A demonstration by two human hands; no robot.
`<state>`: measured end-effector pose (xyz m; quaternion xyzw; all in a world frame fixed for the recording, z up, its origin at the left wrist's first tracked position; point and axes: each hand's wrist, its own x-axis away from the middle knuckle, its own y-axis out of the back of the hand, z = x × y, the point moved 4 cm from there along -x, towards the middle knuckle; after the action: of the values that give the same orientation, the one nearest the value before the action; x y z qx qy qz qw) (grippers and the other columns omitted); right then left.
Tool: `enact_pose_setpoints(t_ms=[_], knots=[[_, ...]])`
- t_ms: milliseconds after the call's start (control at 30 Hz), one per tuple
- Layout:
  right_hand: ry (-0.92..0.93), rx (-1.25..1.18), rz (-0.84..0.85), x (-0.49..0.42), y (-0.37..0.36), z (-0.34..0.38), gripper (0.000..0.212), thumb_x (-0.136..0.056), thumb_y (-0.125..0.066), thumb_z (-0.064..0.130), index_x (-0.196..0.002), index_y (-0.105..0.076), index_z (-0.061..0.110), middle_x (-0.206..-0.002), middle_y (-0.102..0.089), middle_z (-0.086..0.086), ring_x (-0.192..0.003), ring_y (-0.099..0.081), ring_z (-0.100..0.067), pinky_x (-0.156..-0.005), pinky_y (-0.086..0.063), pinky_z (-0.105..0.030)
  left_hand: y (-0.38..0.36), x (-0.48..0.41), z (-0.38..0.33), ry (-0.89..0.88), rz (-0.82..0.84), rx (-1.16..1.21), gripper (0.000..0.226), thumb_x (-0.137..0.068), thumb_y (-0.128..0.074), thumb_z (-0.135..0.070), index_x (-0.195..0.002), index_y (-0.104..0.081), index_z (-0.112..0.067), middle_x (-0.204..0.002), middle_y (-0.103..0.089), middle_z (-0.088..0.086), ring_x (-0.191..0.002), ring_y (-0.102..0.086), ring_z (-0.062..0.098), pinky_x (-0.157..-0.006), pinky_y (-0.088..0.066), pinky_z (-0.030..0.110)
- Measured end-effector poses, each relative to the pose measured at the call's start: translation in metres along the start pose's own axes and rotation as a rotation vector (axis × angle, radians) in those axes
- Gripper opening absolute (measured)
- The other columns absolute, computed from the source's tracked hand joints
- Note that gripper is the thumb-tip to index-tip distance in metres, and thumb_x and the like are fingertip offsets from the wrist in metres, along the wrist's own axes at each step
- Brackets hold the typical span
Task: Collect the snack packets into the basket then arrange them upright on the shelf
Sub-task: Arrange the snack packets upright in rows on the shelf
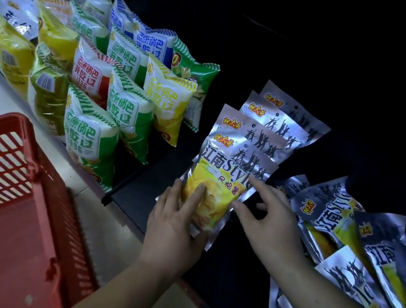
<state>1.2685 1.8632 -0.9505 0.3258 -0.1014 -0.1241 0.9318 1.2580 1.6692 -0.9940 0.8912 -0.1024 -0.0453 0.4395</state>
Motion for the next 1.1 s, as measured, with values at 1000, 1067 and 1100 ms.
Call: enact_pose_setpoints(t_ms=[1000, 1067, 1100], knots=[[-0.552, 0.139, -0.053, 0.260, 0.255, -0.087, 0.040, -0.100, -0.056, 0.050, -0.136, -0.057, 0.033, -0.133, -0.059, 0.001, -0.106, -0.063, -0.022, -0.086, -0.054, -0.041, -0.055, 0.168, -0.273, 0.031, 0.729, 0.463, 0.015, -0.090, -0.074, -0.022, -0.101, -0.064, -0.025, -0.097, -0.068, -0.004, -0.090, -0.064, 0.020, -0.077, -0.045, 0.023], [-0.539, 0.162, -0.024, 0.265, 0.250, -0.105, 0.046, -0.100, -0.054, 0.053, -0.142, -0.052, 0.035, -0.149, -0.049, 0.003, -0.128, -0.055, -0.024, -0.102, -0.048, -0.046, -0.065, 0.193, -0.250, 0.077, 0.639, 0.474, 0.007, -0.091, -0.072, -0.022, -0.095, -0.069, -0.027, -0.088, -0.071, -0.007, -0.080, -0.064, 0.015, -0.071, -0.047, 0.024], [-0.535, 0.173, -0.010, 0.265, 0.247, -0.111, 0.045, -0.100, -0.052, 0.054, -0.141, -0.052, 0.037, -0.151, -0.046, 0.004, -0.130, -0.053, -0.024, -0.104, -0.047, -0.047, -0.070, 0.203, -0.240, 0.118, 0.603, 0.492, 0.007, -0.090, -0.073, -0.020, -0.089, -0.070, -0.026, -0.082, -0.072, -0.006, -0.075, -0.065, 0.012, -0.071, -0.048, 0.023]])
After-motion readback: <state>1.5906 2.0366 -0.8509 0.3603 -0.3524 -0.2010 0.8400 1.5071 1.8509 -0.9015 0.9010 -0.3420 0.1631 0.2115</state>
